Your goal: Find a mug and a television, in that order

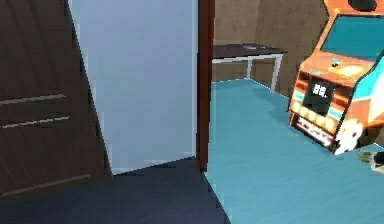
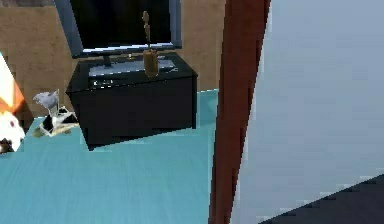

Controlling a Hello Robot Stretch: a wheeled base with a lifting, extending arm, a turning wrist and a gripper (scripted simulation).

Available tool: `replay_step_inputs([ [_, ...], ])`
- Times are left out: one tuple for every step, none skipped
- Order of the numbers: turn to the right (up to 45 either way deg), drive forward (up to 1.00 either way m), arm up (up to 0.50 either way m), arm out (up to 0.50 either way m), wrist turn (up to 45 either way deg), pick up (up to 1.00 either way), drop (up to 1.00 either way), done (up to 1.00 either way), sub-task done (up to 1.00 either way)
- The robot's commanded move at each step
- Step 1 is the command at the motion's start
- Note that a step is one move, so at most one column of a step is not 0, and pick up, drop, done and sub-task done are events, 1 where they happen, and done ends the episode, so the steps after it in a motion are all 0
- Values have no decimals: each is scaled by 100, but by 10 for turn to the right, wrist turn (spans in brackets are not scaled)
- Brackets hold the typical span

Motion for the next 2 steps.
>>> replay_step_inputs([
  [240,0,0,0,0,0,0,0,0],
  [0,40,0,0,0,0,0,0,0],
])
